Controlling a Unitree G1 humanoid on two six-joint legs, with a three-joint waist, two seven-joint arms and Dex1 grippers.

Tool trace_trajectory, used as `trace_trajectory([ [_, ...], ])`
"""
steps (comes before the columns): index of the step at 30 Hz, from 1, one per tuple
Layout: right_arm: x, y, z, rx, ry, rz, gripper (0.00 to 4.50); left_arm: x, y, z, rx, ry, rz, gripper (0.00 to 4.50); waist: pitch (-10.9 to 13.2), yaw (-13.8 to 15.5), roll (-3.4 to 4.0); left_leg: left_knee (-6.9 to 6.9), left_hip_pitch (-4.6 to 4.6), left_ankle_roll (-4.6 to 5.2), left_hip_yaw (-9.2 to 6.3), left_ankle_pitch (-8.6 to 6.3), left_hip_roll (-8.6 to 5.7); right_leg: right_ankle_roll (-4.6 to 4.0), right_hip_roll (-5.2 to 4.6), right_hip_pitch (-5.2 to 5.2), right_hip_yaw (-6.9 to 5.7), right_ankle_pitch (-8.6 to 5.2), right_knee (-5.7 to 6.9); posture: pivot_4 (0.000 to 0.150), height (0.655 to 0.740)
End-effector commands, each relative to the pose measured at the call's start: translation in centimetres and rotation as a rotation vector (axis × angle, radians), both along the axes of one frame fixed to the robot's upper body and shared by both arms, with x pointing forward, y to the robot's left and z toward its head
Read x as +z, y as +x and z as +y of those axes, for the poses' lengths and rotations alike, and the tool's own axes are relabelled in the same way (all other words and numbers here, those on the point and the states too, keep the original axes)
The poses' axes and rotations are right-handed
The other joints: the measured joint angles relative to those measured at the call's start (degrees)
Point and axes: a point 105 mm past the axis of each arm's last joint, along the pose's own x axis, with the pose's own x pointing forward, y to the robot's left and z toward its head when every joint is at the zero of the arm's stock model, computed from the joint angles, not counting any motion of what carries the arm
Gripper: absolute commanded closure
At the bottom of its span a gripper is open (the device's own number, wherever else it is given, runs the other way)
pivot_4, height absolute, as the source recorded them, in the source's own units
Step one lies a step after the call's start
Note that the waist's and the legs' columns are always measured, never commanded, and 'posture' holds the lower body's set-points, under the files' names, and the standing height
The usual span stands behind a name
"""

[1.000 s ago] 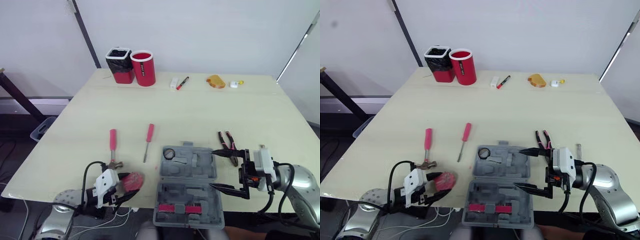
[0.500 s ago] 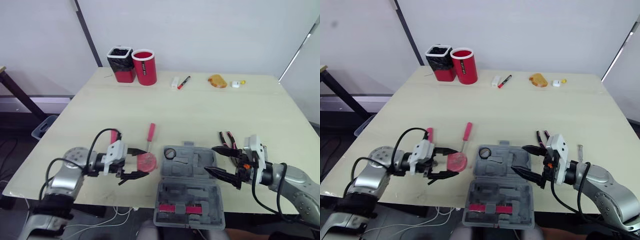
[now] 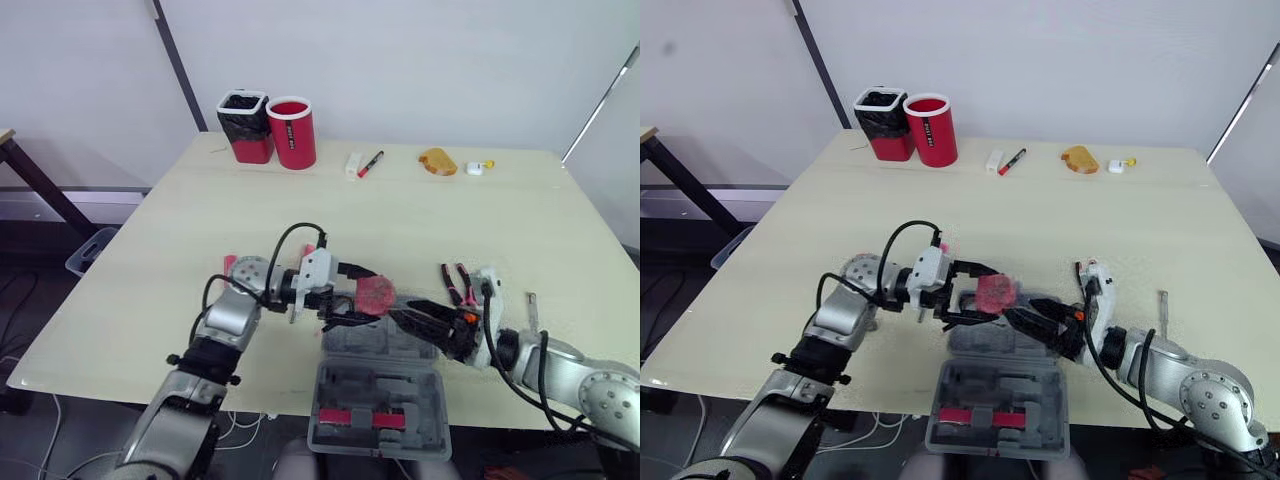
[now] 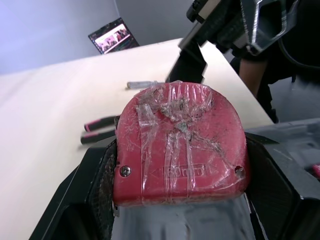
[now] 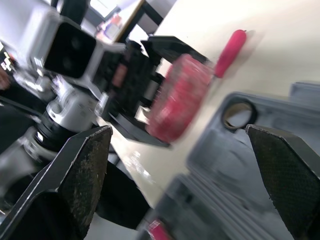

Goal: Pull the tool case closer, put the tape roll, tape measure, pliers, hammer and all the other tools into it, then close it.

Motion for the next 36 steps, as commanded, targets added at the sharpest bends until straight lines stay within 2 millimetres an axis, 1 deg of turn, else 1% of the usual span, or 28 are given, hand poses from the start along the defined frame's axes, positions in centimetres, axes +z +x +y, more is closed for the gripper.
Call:
trace_trajectory([
  [1, 1.4, 0.2, 0.5, -0.006, 0.084, 0.046, 0.0, 0.6, 0.4, -1.1, -0.033, -0.006, -0.068, 1.51, 0.0, 0.0, 0.0, 0.02, -0.09, 0.0, -0.12, 0.0, -0.01, 0.0, 0.08, 0.0, 0.02, 0.0, -0.05, 0.15, 0.74],
  [4, 1.3, 0.6, 0.6, -0.03, 0.103, 0.102, 0.0, 0.6, 0.6, -1.4, -0.043, -0.007, -0.091, 1.51, 0.0, 0.1, 0.0, 0.09, -0.31, 0.0, -0.41, 0.01, -0.01, 0.0, 0.45, 0.0, 0.3, 0.0, -0.17, 0.15, 0.74],
  [5, 1.2, 0.7, 0.7, -0.039, 0.098, 0.115, 0.5, 0.6, 0.6, -1.5, -0.046, -0.012, -0.095, 1.51, 0.0, 0.1, 0.0, 0.08, -0.33, 0.0, -0.43, 0.01, -0.02, 0.0, 0.46, 0.0, 0.31, 0.0, -0.19, 0.15, 0.74],
  [6, 1.1, 0.8, 0.8, -0.042, 0.098, 0.128, 0.78, 0.7, 0.7, -1.7, -0.049, -0.02, -0.104, 1.51, 0.0, 0.0, 0.01, 0.08, -0.35, 0.0, -0.45, 0.01, -0.02, 0.0, 0.47, 0.0, 0.3, 0.0, -0.22, 0.15, 0.74],
  [7, 1.1, 0.8, 0.9, -0.044, 0.098, 0.139, 1.21, 0.8, 0.7, -1.8, -0.051, -0.025, -0.109, 1.51, 0.0, 0.0, 0.01, 0.07, -0.36, 0.0, -0.44, 0.01, -0.02, 0.01, 0.47, 0.0, 0.31, 0.0, -0.25, 0.15, 0.74],
  [8, 1.0, 0.8, 1.0, -0.047, 0.1, 0.15, 1.87, 0.7, 0.7, -1.9, -0.052, -0.026, -0.112, 1.51, 0.0, 0.0, 0.01, 0.07, -0.37, 0.01, -0.44, 0.01, -0.02, 0.01, 0.47, 0.0, 0.31, 0.0, -0.29, 0.15, 0.74],
  [9, 1.0, 0.8, 1.1, -0.05, 0.102, 0.159, 2.38, 0.7, 0.7, -2.0, -0.053, -0.027, -0.114, 1.51, 0.0, 0.0, 0.01, 0.06, -0.39, 0.01, -0.45, 0.01, -0.02, 0.01, 0.48, 0.0, 0.31, 0.0, -0.31, 0.15, 0.74],
  [12, 0.7, 1.0, 1.1, -0.071, 0.09, 0.178, 3.78, 0.7, 0.7, -2.0, -0.046, -0.038, -0.115, 1.51, 0.0, 0.0, 0.01, 0.05, -0.41, 0.01, -0.45, 0.01, -0.01, 0.03, 0.48, 0.0, 0.31, 0.01, -0.37, 0.15, 0.74],
  [13, 0.7, 1.1, 1.1, -0.077, 0.098, 0.184, 4.07, 0.7, 0.7, -2.0, -0.048, -0.038, -0.116, 1.51, 0.0, 0.0, 0.01, 0.05, -0.41, 0.01, -0.45, 0.0, -0.01, 0.03, 0.48, 0.0, 0.3, 0.02, -0.37, 0.15, 0.74],
  [20, 0.7, 0.8, 1.1, -0.065, 0.093, 0.179, 4.07, 0.5, 0.4, -1.7, -0.058, -0.043, -0.091, 1.51, 0.0, 0.0, 0.01, 0.05, -0.4, 0.01, -0.46, 0.01, -0.01, 0.04, 0.49, 0.01, 0.3, 0.02, -0.38, 0.15, 0.74],
  [21, 0.6, 0.6, 1.0, -0.061, 0.084, 0.174, 4.07, 0.6, 0.3, -1.6, -0.064, -0.046, -0.083, 0.43, 0.0, 0.0, 0.01, 0.05, -0.4, 0.01, -0.47, 0.0, -0.01, 0.04, 0.49, 0.01, 0.31, 0.02, -0.38, 0.15, 0.74],
  [22, 0.6, 0.5, 0.7, -0.058, 0.078, 0.17, 4.07, 0.6, 0.0, -1.4, -0.082, -0.047, -0.071, 0.14, 0.0, 0.0, 0.02, 0.05, -0.41, 0.01, -0.46, 0.0, -0.01, 0.04, 0.49, 0.01, 0.31, 0.02, -0.38, 0.15, 0.74],
  [23, 0.5, 0.3, 0.3, -0.058, 0.072, 0.169, 4.07, 0.6, -0.3, -1.1, -0.104, -0.051, -0.057, 0.0, 0.0, 0.0, 0.01, 0.05, -0.41, 0.01, -0.46, 0.0, -0.01, 0.04, 0.49, 0.01, 0.31, 0.02, -0.38, 0.15, 0.74],
  [30, -0.3, -1.1, -3.2, -0.09, 0.044, 0.2, 4.07, 1.1, -1.4, 0.5, -0.138, -0.077, 0.002, 0.0, 0.0, 0.1, 0.02, 0.02, -0.42, 0.01, -0.48, 0.0, -0.01, 0.04, 0.52, 0.04, 0.35, 0.02, -0.48, 0.15, 0.74],
  [31, -0.5, -1.3, -3.9, -0.1, 0.039, 0.212, 4.07, 1.3, -1.6, 0.7, -0.142, -0.081, 0.01, 0.0, 0.0, 0.1, 0.02, 0.02, -0.42, 0.01, -0.5, 0.0, -0.01, 0.04, 0.55, 0.05, 0.37, 0.02, -0.48, 0.15, 0.74],
  [34, -1.6, -2.1, -6.9, -0.16, 0.016, 0.275, 4.07, 1.5, -2.7, 1.8, -0.161, -0.077, 0.051, 0.0, 0.0, 0.1, 0.03, 0.02, -0.4, 0.01, -0.54, 0.0, -0.01, 0.05, 0.61, 0.1, 0.47, 0.02, -0.5, 0.15, 0.74],
  [36, -2.4, -2.6, -8.5, -0.192, 0.015, 0.319, 4.07, 1.5, -3.4, 2.4, -0.173, -0.066, 0.075, 0.0, 0.0, 0.1, 0.03, 0.01, -0.38, 0.01, -0.55, 0.0, -0.01, 0.04, 0.62, 0.12, 0.49, 0.02, -0.52, 0.15, 0.74],
])
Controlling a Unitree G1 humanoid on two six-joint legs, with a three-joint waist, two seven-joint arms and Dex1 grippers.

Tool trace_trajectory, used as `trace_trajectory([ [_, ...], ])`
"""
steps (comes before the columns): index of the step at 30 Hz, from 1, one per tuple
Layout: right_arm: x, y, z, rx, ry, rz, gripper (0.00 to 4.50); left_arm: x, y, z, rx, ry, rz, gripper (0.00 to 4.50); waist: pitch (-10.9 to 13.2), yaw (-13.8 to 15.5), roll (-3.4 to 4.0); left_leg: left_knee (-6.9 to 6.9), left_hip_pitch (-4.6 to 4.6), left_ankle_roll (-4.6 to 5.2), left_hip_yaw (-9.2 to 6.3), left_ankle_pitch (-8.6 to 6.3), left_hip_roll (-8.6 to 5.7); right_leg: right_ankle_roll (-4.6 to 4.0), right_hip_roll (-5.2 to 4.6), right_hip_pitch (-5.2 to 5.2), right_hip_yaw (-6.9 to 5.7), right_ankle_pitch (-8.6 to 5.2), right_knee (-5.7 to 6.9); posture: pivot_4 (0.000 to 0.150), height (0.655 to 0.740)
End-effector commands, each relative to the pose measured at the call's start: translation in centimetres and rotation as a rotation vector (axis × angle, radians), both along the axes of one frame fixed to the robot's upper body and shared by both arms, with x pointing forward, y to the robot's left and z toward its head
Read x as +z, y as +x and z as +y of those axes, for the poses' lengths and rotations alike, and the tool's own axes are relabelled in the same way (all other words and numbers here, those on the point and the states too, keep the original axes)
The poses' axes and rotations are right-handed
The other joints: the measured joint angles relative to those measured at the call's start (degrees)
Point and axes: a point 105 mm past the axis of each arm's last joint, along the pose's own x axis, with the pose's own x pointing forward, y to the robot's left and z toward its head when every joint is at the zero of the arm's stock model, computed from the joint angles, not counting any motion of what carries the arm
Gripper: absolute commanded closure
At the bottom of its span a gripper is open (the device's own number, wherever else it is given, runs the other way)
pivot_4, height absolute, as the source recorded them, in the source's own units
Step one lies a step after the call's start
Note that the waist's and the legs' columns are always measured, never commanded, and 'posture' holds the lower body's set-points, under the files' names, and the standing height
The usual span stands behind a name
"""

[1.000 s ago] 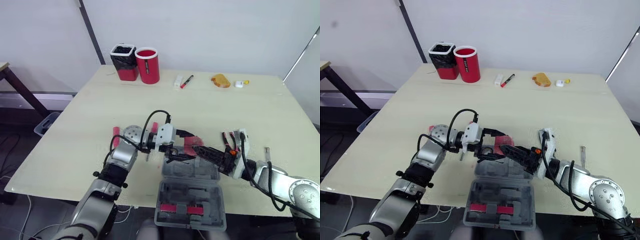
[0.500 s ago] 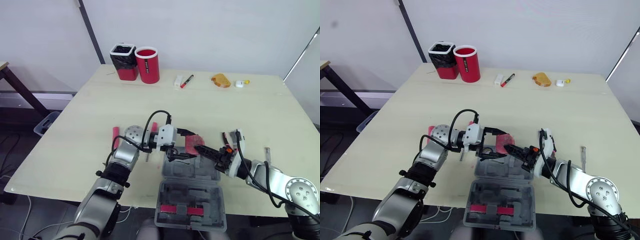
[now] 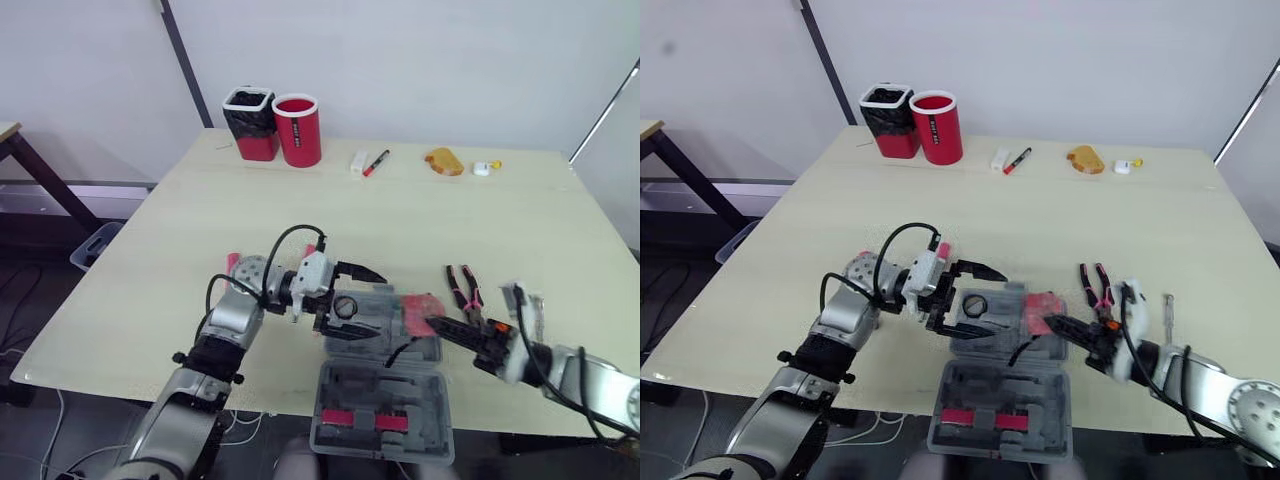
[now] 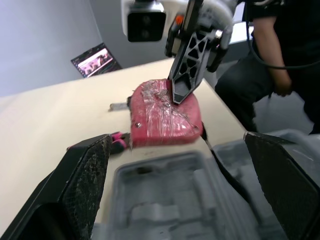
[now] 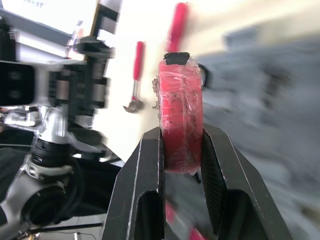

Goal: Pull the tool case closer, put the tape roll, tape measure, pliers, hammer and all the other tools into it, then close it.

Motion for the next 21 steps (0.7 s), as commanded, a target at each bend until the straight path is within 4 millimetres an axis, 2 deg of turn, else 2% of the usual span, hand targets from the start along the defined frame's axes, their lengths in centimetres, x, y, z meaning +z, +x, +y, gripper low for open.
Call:
trace_trajectory([
  [1, 0.3, -0.5, -1.7, -0.022, 0.033, 0.005, 4.07, 1.2, -1.3, 0.4, -0.055, -0.016, 0.0, 0.0, 0.0, -0.1, 0.0, 0.0, 0.02, 0.0, -0.01, 0.0, 0.0, 0.0, 0.0, 0.01, 0.02, 0.0, 0.0, 0.15, 0.74],
  [6, -2.4, -1.6, -4.1, -0.079, 0.01, 0.098, 4.07, 1.3, -2.8, 1.2, -0.074, 0.012, 0.044, 0.0, 0.0, 0.0, 0.05, 0.01, 0.02, 0.0, -0.1, 0.0, -0.01, 0.01, 0.17, 0.03, 0.26, 0.0, 0.02, 0.15, 0.74],
  [13, -5.7, -2.3, -4.3, -0.078, -0.014, 0.168, 4.07, 1.5, -4.0, 1.2, -0.088, 0.032, 0.066, 0.0, 0.0, 0.0, 0.09, 0.02, 0.03, 0.01, -0.37, 0.01, -0.12, 0.05, 0.24, 0.05, 0.54, 0.02, 0.02, 0.15, 0.74],
  [19, -7.0, -2.4, -4.2, -0.09, -0.02, 0.196, 4.07, 1.5, -4.4, 1.2, -0.092, 0.048, 0.042, 0.0, 0.0, 0.0, 0.13, 0.02, 0.02, 0.01, -0.39, 0.01, -0.13, 0.06, 0.26, 0.05, 0.53, 0.02, 0.02, 0.15, 0.74],
  [21, -7.5, -2.8, -4.5, -0.1, -0.035, 0.211, 3.05, 1.6, -4.5, 1.3, -0.093, 0.052, 0.037, 0.0, 0.0, 0.1, 0.13, 0.02, 0.02, 0.01, -0.39, 0.01, -0.14, 0.06, 0.26, 0.05, 0.54, 0.02, 0.02, 0.15, 0.74],
])
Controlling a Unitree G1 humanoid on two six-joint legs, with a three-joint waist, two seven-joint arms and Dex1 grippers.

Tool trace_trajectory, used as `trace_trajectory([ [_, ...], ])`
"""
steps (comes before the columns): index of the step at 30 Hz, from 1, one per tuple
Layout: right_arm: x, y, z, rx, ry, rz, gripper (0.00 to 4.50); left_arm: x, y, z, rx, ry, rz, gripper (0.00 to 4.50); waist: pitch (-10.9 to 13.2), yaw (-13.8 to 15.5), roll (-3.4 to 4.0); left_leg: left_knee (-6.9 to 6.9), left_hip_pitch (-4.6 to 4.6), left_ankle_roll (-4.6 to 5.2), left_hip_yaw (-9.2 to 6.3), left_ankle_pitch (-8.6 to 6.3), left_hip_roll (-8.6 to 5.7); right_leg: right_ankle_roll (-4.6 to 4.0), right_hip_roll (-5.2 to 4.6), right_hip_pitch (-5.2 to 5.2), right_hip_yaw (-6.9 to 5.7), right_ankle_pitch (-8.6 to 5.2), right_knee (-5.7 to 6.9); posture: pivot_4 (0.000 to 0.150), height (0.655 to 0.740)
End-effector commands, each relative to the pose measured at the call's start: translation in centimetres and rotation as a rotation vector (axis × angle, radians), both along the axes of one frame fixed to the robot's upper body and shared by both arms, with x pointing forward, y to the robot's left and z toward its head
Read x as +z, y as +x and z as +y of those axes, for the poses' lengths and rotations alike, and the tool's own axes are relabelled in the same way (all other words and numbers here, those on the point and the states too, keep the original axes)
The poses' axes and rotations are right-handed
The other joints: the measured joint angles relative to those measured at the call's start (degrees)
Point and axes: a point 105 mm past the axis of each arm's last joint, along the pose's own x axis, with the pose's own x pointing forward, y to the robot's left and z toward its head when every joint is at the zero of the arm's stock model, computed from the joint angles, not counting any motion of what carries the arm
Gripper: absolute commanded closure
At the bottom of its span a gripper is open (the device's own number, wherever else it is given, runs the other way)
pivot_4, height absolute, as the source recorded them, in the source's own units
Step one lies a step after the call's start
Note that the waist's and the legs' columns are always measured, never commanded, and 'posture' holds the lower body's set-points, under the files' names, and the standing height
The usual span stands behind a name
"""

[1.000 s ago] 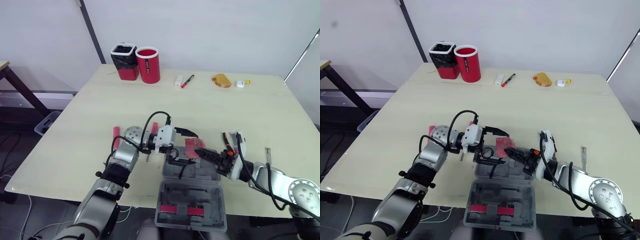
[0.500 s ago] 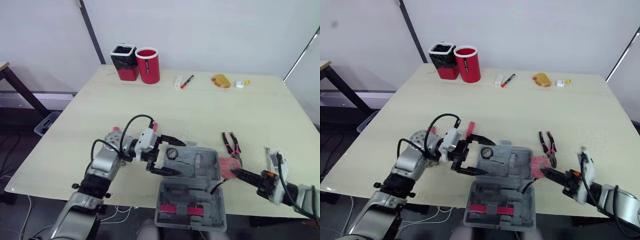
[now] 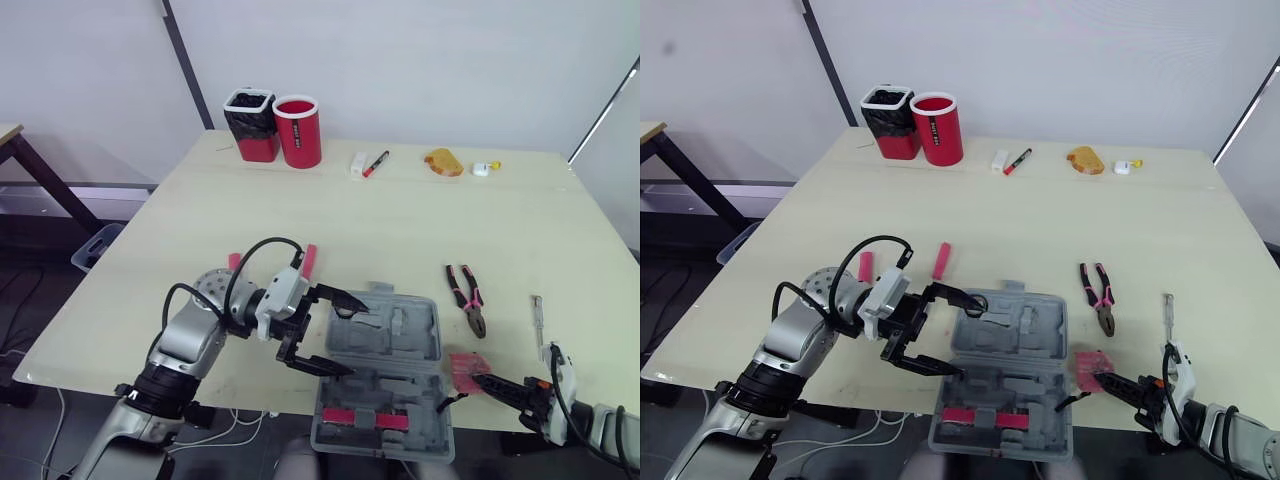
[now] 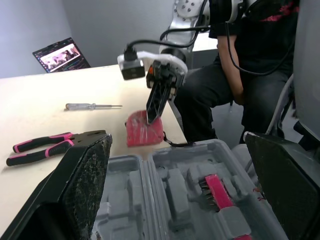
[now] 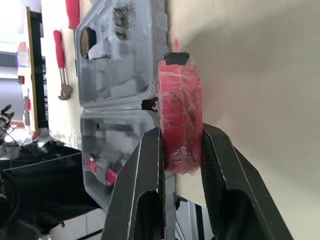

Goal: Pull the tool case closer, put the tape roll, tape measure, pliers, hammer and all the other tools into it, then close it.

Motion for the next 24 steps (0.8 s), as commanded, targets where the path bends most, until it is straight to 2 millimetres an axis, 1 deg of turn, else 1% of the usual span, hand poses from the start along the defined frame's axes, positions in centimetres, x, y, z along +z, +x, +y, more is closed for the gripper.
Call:
trace_trajectory([
  [1, -0.2, -0.4, -0.6, -0.006, -0.012, 0.005, 2.48, 0.8, -0.6, 0.1, -0.024, -0.002, -0.047, 0.0, 0.0, 0.0, 0.0, 0.0, 0.0, 0.0, 0.0, 0.0, 0.0, 0.0, 0.0, 0.0, 0.0, 0.0, 0.0, 0.15, 0.74],
  [2, -0.2, -0.4, -0.8, -0.012, -0.016, 0.005, 2.28, 0.8, -0.7, 0.1, -0.024, 0.0, -0.046, 0.0, 0.0, 0.0, 0.0, 0.0, 0.0, 0.0, 0.0, 0.0, 0.0, 0.0, 0.0, 0.0, 0.0, 0.0, -0.01, 0.15, 0.74],
  [3, -0.2, -0.4, -0.9, -0.019, -0.017, 0.005, 1.71, 0.7, -0.7, 0.1, -0.025, 0.002, -0.046, 0.0, 0.0, 0.0, 0.0, 0.0, 0.0, 0.0, 0.01, 0.0, 0.0, 0.0, 0.0, 0.0, 0.01, 0.0, -0.01, 0.15, 0.74],
  [4, -0.1, -0.4, -1.1, -0.023, -0.018, 0.004, 1.31, 0.7, -0.7, 0.1, -0.025, 0.003, -0.046, 0.0, 0.0, 0.0, 0.01, 0.0, 0.0, 0.0, 0.01, 0.0, 0.0, 0.0, 0.0, 0.0, 0.01, 0.0, 0.0, 0.15, 0.74],
  [6, 0.1, -0.7, -1.6, -0.029, -0.021, 0.001, 0.24, 0.7, -0.8, 0.1, -0.024, 0.003, -0.046, 0.0, 0.0, 0.0, 0.03, 0.0, 0.02, 0.0, 0.01, 0.0, 0.0, 0.0, 0.0, 0.0, 0.01, 0.0, 0.0, 0.15, 0.74],
  [7, 0.2, -0.8, -1.9, -0.033, -0.026, 0.0, 0.08, 0.7, -0.8, 0.1, -0.023, 0.002, -0.045, 0.0, 0.0, 0.0, 0.03, 0.0, 0.02, 0.0, 0.01, 0.0, 0.0, 0.0, 0.0, 0.01, 0.02, 0.0, 0.0, 0.15, 0.74],
  [10, 0.5, -1.4, -2.8, -0.028, -0.064, -0.012, 0.08, 0.8, -0.8, 0.1, -0.02, 0.001, -0.044, 0.0, 0.0, 0.1, 0.04, 0.01, 0.0, 0.0, 0.0, 0.0, -0.08, 0.01, 0.13, 0.02, 0.29, 0.0, 0.0, 0.15, 0.74],
  [11, 0.8, -1.5, -3.3, -0.026, -0.092, -0.038, 0.08, 0.8, -0.8, 0.2, -0.018, 0.002, -0.041, 0.0, 0.0, 0.1, 0.04, 0.0, -0.01, 0.0, 0.0, 0.0, -0.11, 0.03, 0.32, 0.02, 0.63, -0.01, -0.01, 0.15, 0.74],
  [12, 1.1, -1.5, -3.7, -0.024, -0.119, -0.055, 0.08, 0.8, -0.8, 0.3, -0.015, 0.003, -0.04, 0.0, 0.0, 0.1, 0.04, 0.0, -0.01, 0.0, -0.01, 0.0, -0.11, 0.03, 0.36, 0.02, 0.69, -0.01, -0.02, 0.15, 0.74],
  [15, 1.5, -1.5, -4.9, 0.019, -0.254, -0.124, 0.08, 0.8, -0.8, 0.5, -0.007, 0.006, -0.036, 0.0, -0.1, -0.1, 0.13, -0.01, 0.01, 0.01, -0.04, 0.0, -0.11, 0.06, 0.64, 0.02, 1.12, -0.03, -0.04, 0.15, 0.74],
  [17, 2.5, -1.1, -5.3, 0.099, -0.363, -0.251, 0.08, 0.8, -0.8, 0.6, -0.001, 0.007, -0.037, 0.0, -0.1, -0.1, 0.2, 0.0, 0.03, 0.01, -0.04, 0.0, -0.1, 0.08, 0.76, 0.02, 1.25, -0.03, -0.03, 0.15, 0.74],
  [20, 3.6, -0.9, -4.9, 0.212, -0.439, -0.412, 0.08, 0.8, -1.0, 0.8, 0.004, 0.006, -0.037, 0.0, -0.1, -0.1, 0.24, 0.01, 0.05, 0.01, -0.05, 0.0, -0.09, 0.17, 0.82, 0.02, 1.29, -0.09, -0.01, 0.15, 0.74],
  [22, 4.7, -1.1, -3.8, 0.317, -0.427, -0.56, 0.08, 0.8, -1.1, 0.9, 0.006, 0.006, -0.036, 0.0, -0.1, 0.0, 0.25, 0.01, 0.05, 0.0, -0.09, 0.0, -0.08, 0.2, 0.85, 0.02, 1.27, -0.11, -0.02, 0.15, 0.74],
  [24, 5.0, -1.2, -3.0, 0.442, -0.476, -0.699, 0.08, 0.8, -1.3, 0.9, 0.006, 0.005, -0.036, 0.0, -0.1, 0.0, 0.25, 0.01, 0.04, 0.0, -0.09, 0.0, -0.08, 0.19, 0.86, 0.02, 1.27, -0.1, -0.02, 0.15, 0.74],
])
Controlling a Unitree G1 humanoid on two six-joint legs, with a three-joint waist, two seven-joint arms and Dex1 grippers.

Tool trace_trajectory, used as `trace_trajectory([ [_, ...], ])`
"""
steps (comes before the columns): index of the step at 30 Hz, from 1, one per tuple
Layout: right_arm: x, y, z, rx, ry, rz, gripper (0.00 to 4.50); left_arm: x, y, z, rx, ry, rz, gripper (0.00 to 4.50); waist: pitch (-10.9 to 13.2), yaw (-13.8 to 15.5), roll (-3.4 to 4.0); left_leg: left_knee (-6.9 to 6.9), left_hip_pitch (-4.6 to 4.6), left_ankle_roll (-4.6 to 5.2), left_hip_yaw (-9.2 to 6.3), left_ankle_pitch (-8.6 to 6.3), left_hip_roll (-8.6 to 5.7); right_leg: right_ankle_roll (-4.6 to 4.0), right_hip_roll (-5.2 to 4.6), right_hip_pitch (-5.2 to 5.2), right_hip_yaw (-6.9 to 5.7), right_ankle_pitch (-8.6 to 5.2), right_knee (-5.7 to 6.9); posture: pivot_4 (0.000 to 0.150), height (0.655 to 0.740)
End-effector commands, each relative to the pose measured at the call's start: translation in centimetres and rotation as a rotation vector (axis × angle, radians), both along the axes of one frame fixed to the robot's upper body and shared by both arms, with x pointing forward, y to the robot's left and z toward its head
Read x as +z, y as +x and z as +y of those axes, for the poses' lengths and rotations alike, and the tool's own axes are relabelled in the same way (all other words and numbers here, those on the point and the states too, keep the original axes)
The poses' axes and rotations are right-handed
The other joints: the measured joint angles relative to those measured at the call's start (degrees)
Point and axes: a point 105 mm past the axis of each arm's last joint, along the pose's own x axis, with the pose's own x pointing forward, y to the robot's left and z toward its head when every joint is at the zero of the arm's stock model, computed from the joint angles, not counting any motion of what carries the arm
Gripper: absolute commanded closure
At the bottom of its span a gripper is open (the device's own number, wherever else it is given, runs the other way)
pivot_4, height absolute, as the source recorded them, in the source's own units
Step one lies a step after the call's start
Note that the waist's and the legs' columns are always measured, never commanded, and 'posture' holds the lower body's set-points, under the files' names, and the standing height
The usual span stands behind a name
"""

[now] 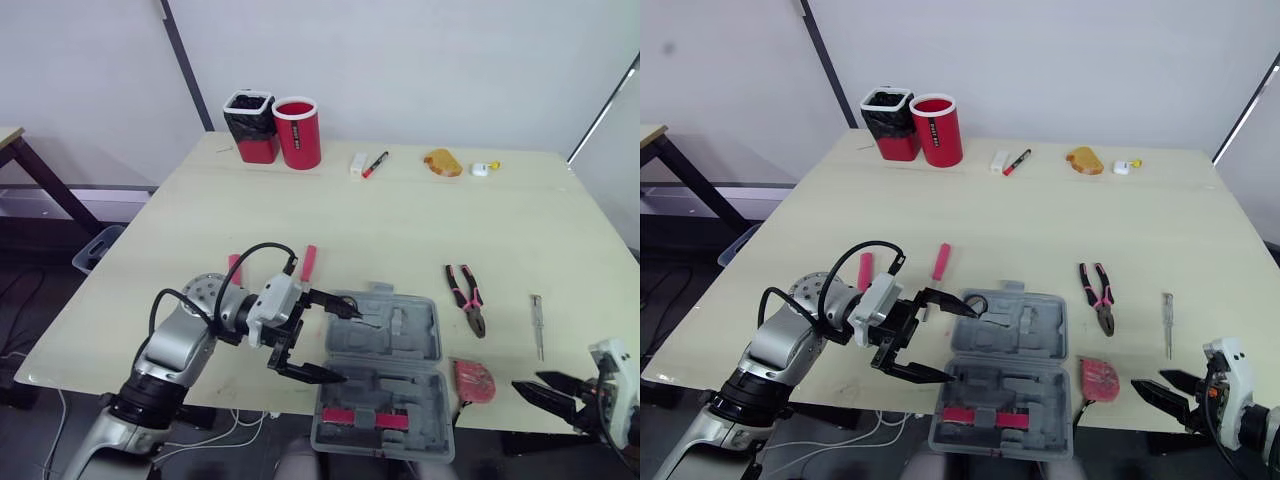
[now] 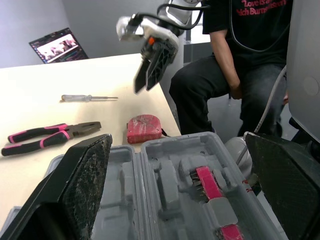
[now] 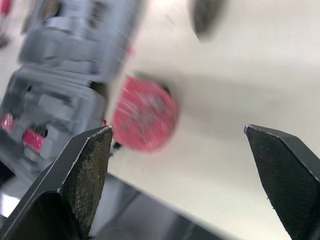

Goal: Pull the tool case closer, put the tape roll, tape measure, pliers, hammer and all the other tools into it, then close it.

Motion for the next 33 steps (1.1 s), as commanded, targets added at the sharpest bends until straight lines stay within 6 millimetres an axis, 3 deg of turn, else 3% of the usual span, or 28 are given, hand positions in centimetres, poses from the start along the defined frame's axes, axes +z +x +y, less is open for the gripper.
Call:
trace_trajectory([
  [1, 1.3, -0.1, 2.0, 0.277, -0.092, -0.24, 0.08, 0.9, -0.5, 0.0, -0.017, -0.019, -0.038, 0.0, 0.0, 0.0, 0.0, 0.01, -0.01, 0.0, 0.01, 0.0, 0.0, -0.02, 0.0, 0.0, 0.0, 0.01, -0.01, 0.15, 0.74],
  [4, 1.2, 0.6, 2.8, 0.408, -0.155, -0.354, 0.08, 1.0, -0.5, -0.1, -0.015, -0.024, -0.043, 0.0, 0.0, 0.0, 0.01, 0.09, -0.02, 0.0, 0.05, 0.0, -0.03, -0.02, 0.04, 0.03, 0.07, 0.02, 0.0, 0.15, 0.74],
  [11, -2.2, 1.4, 2.6, 0.682, -0.344, -0.403, 0.08, 1.0, -0.6, -0.2, -0.012, -0.011, -0.055, 0.0, 0.1, 0.1, 0.06, 0.19, 0.01, -0.01, 0.26, 0.01, -0.04, -0.1, 0.3, 0.06, 0.49, 0.09, 0.04, 0.15, 0.74],
  [16, -4.2, 3.3, 2.4, 0.7, -0.46, -0.442, 0.08, 1.1, -1.0, -0.1, -0.012, -0.006, -0.065, 0.0, 0.1, 0.0, 0.16, 0.21, 0.0, -0.02, 0.3, 0.01, -0.01, -0.11, 0.71, 0.04, 1.1, 0.09, 0.07, 0.15, 0.74],
  [20, -5.2, 3.5, 2.4, 0.733, -0.484, -0.436, 0.08, 0.7, -1.2, 0.4, -0.025, 0.031, -0.075, 0.0, 0.1, 0.0, 0.17, 0.22, 0.08, -0.02, 0.39, 0.02, 0.0, -0.11, 0.73, 0.02, 1.22, 0.09, 0.2, 0.15, 0.74],
  [31, -5.9, 4.0, 3.3, 0.752, -0.472, -0.433, 0.08, 0.1, -1.8, 0.8, -0.068, 0.071, -0.049, 0.0, 0.1, -0.1, 0.18, 0.31, 0.19, -0.02, 0.55, 0.01, 0.04, -0.12, 0.75, 0.0, 1.38, 0.08, 0.44, 0.15, 0.74],
  [33, -5.8, 4.2, 3.3, 0.748, -0.468, -0.437, 0.58, 0.2, -1.7, 0.8, -0.067, 0.068, -0.048, 0.0, 0.1, -0.1, 0.18, 0.32, 0.21, -0.02, 0.57, 0.01, 0.04, -0.12, 0.75, 0.0, 1.4, 0.08, 0.46, 0.15, 0.74],
])
